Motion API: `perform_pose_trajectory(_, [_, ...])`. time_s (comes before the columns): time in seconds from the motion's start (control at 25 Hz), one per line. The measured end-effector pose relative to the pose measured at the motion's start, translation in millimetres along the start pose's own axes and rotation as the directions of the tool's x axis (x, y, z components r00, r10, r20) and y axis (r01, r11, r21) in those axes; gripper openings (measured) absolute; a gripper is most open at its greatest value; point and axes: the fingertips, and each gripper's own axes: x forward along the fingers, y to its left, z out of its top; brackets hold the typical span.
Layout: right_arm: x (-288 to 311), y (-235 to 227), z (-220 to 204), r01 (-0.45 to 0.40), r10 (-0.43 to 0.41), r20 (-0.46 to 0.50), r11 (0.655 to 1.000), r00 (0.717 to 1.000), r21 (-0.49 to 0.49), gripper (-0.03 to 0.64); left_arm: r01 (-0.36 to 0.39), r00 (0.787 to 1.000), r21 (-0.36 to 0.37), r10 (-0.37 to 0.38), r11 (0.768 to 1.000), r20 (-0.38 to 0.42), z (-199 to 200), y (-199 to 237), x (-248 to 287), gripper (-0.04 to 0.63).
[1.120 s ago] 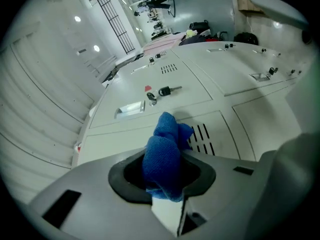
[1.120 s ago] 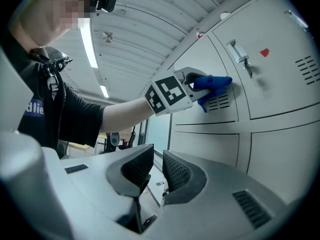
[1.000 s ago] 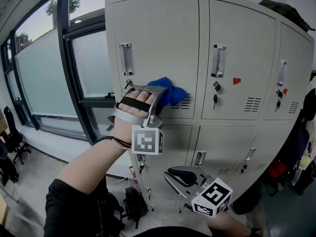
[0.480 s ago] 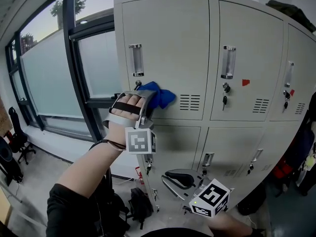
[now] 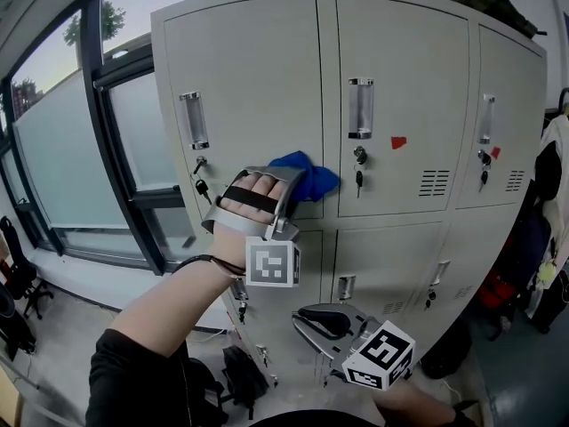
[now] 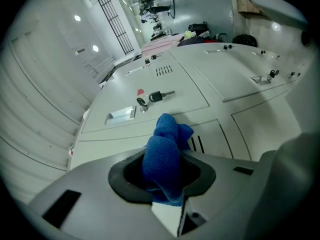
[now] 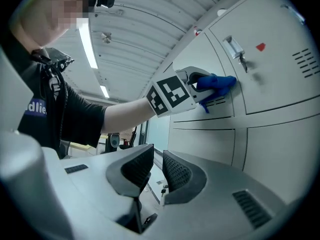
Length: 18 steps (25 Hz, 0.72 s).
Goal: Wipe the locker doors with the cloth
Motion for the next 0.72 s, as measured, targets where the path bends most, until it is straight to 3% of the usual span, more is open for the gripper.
perform_pose_trajectory(0.16, [-14.9, -9.4, -0.4, 0.022, -0.022, 0.008, 1.0, 1.0, 0.006, 0.052, 0.014, 0.999, 0.004, -0.014, 1.0, 0.031, 20.8, -5.0, 5.0, 0.114])
perform_pose_trajectory(0.28, [-17.2, -9.8, -0.7, 0.023, -0.023, 0.008, 1.0, 1.0, 0.008, 0.052, 0.03, 0.999, -0.007, -0.03, 1.0, 0.035, 15.3, -11.7, -4.1, 0.114])
perform_pose_trajectory(0.44, [-6.7, -1.2, -2.4, -0.008, 0.008, -0.008, 1.0, 1.0, 0.005, 0.052, 0.038, 0.999, -0.036, -0.038, 0.999, -0.009, -18.4, -23.7, -27.3, 0.114])
perform_pose_trajectory(0.72, [26.1, 27.4, -4.9, -0.101, 0.101, -0.035, 0.995, 0.994, -0.002, 0.052, 0.033, 0.988, -0.072, -0.043, 0.997, -0.151, -98.4, -34.8, -59.5, 0.114])
